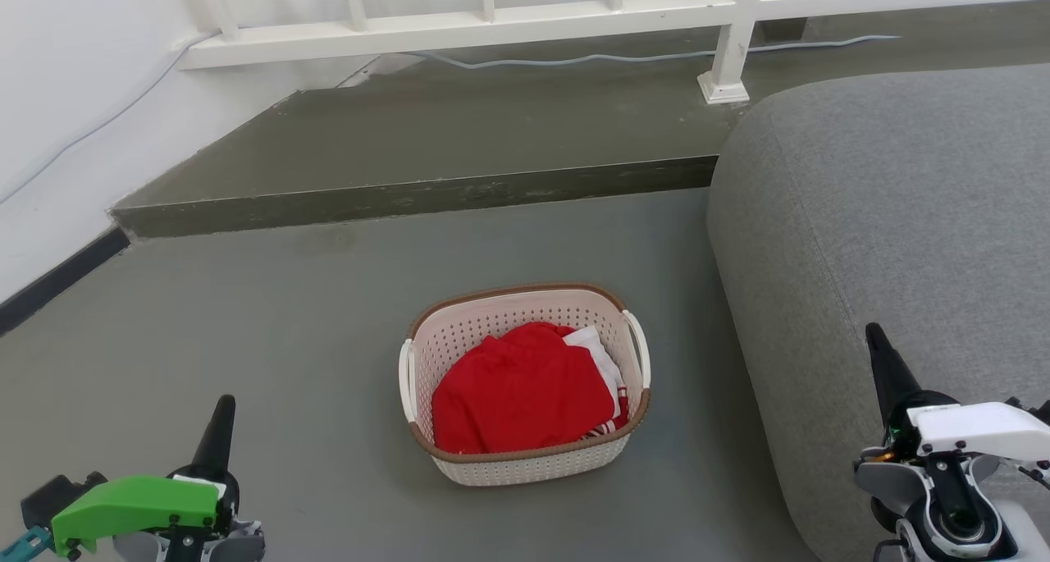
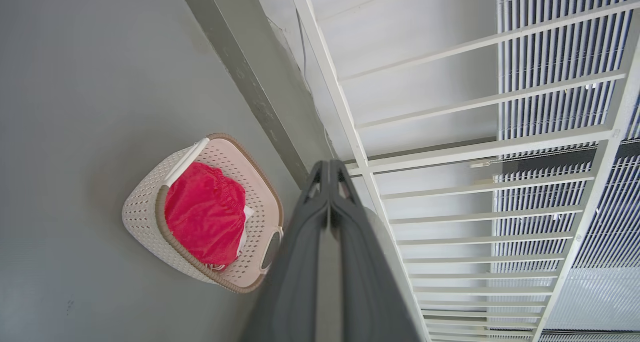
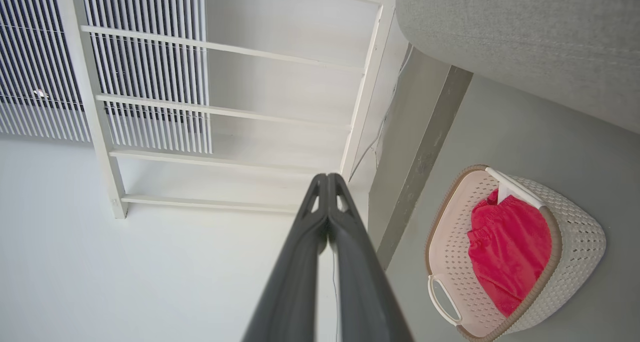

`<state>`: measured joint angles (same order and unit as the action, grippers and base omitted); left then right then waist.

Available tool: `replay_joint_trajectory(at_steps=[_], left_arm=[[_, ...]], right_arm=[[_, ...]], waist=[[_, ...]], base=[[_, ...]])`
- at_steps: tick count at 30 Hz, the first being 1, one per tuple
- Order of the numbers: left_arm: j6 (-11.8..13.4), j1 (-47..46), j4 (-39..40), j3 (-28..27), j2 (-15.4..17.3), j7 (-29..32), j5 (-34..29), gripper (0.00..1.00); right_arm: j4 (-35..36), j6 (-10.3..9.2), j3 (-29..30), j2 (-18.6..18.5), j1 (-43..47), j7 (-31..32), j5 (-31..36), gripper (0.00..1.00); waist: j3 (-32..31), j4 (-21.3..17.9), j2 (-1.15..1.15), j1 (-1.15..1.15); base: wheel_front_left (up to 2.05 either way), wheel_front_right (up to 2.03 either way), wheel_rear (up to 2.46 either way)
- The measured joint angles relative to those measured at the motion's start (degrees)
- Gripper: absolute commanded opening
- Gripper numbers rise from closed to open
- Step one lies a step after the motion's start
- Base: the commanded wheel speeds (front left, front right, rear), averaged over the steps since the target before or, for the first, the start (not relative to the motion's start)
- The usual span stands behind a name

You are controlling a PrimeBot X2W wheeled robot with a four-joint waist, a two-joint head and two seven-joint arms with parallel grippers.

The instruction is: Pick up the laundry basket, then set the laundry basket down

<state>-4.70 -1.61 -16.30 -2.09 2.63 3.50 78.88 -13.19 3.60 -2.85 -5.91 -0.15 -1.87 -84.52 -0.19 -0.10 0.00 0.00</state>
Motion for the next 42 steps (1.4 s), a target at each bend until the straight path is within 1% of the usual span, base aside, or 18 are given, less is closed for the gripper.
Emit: replay_joint_trajectory(at_steps=[12, 17, 19, 42], left_arm=[[-1.61, -1.14, 0.11, -1.88, -0.29, 2.29, 8.13, 0.0], [-2.26, -1.88, 0.12, -2.77, -0.46, 3.02, 11.5, 0.0], [-2.34, -2.02, 0.18, -2.94, -0.48, 3.03, 12.68, 0.0], [-2.34, -2.02, 0.22, -2.97, -0.54, 3.03, 12.73, 0.0]], right_arm=[[-0.38, 1.52, 2.38, -0.45, -1.22, 1.64, -8.44, 0.0], [-0.54, 2.45, 3.38, -0.58, -1.86, 2.41, -12.01, 0.0], [-0.66, 2.45, 3.63, -0.66, -1.93, 2.44, -12.92, 0.0], [-1.56, 2.92, 3.75, -0.66, -2.33, 2.52, -12.94, 0.0]], waist=[[0.28, 0.09, 0.0, 0.0], [0.39, 0.14, 0.0, 0.0], [0.39, 0.14, 0.0, 0.0], [0.37, 0.12, 0.0, 0.0]], base=[[0.0, 0.0, 0.0], [0.0, 0.0, 0.0], [0.0, 0.0, 0.0], [0.0, 0.0, 0.0]])
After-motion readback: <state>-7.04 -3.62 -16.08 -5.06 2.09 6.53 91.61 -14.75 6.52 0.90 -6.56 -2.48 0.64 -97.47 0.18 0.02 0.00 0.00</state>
